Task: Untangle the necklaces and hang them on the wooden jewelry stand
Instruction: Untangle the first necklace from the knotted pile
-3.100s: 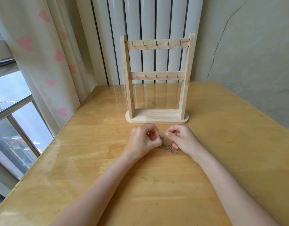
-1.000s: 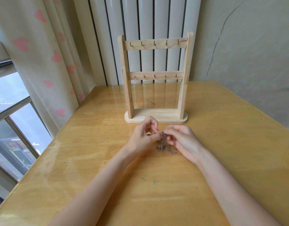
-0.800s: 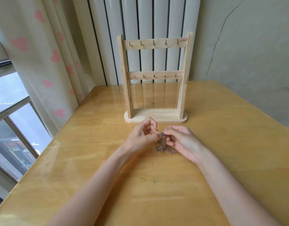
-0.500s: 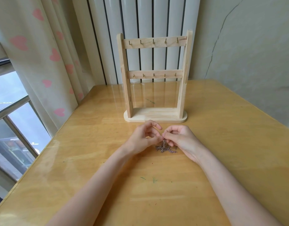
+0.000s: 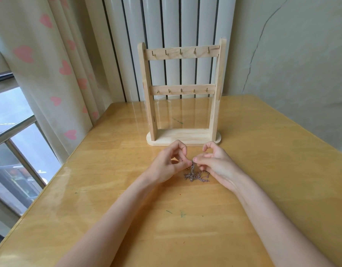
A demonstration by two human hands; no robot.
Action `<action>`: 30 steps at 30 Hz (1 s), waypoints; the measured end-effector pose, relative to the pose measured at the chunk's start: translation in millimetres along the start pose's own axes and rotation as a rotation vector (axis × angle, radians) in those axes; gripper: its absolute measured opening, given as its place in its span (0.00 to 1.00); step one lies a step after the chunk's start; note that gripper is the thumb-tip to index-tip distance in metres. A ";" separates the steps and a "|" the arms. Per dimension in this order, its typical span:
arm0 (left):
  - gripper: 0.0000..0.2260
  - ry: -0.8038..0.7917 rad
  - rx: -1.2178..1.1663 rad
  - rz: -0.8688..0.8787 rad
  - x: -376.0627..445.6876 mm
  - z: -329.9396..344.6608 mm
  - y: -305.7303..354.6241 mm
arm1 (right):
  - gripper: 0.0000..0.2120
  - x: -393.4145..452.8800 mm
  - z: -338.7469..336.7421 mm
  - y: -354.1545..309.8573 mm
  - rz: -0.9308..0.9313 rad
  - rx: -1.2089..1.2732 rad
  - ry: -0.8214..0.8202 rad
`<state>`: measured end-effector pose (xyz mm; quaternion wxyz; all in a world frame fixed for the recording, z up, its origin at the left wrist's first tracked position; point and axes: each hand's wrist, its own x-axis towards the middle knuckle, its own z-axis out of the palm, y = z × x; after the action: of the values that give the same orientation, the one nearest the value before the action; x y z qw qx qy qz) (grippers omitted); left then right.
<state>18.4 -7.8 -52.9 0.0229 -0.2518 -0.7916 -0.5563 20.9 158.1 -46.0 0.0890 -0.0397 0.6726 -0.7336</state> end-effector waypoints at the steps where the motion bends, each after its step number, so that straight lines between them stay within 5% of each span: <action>1: 0.12 0.000 0.000 -0.002 0.2 0.1 0.1 | 0.16 0.4 -0.2 -0.5 0.008 -0.007 -0.006; 6: 0.13 -0.008 0.073 -0.024 1.4 1.7 -0.9 | 0.15 1.4 -4.9 -0.8 0.018 -0.155 -0.030; 12: 0.06 0.040 0.383 0.004 0.9 7.0 -0.3 | 0.16 4.4 4.4 5.4 -0.172 -0.622 0.060; 20: 0.02 0.076 0.603 0.112 -2.1 6.7 -1.3 | 0.15 6.0 3.7 7.3 -0.168 -0.551 0.065; 30: 0.08 0.122 0.246 -0.052 -0.8 1.6 0.0 | 0.09 2.5 3.1 -0.4 -0.128 -0.382 0.004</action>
<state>19.5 -6.7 -53.8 0.0872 -0.1921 -0.8572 -0.4697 19.0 154.6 -45.5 0.0318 -0.0968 0.7959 -0.5968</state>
